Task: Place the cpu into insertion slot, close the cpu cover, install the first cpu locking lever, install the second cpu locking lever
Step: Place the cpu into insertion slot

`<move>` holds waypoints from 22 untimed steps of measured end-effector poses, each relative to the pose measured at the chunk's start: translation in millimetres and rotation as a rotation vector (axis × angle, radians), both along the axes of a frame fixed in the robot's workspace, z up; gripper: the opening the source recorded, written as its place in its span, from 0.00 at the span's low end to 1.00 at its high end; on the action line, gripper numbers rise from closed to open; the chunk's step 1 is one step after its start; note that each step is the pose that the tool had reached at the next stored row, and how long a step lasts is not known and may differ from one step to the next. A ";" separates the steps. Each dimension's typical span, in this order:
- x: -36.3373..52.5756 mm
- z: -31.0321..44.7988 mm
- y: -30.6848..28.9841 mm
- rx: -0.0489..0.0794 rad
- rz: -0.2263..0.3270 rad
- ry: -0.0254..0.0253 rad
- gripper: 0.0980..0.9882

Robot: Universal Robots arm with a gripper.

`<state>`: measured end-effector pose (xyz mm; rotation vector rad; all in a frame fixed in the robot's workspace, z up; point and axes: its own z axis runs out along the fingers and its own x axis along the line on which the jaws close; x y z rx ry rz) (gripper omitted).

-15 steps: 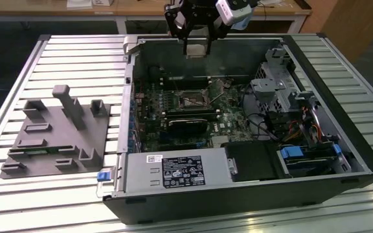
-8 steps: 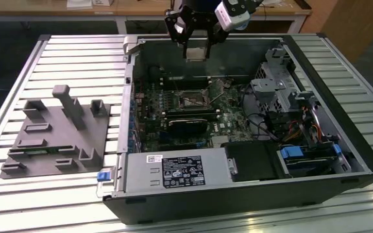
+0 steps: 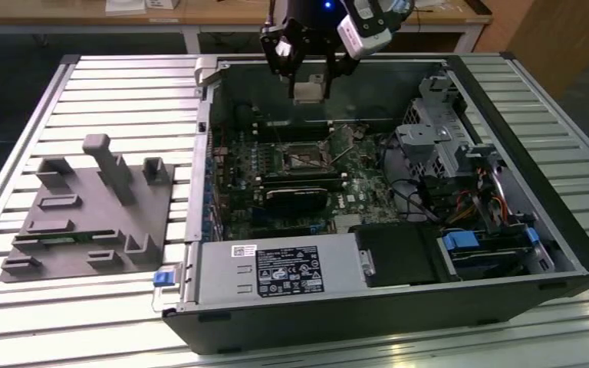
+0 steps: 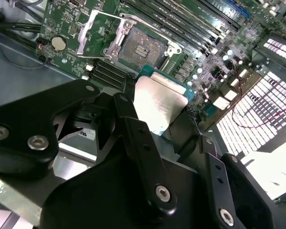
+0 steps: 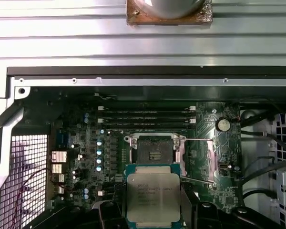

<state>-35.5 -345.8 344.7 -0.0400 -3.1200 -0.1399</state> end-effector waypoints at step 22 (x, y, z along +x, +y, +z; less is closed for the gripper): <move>0.0 -27.9 0.0 0.000 0.000 0.0000 0.49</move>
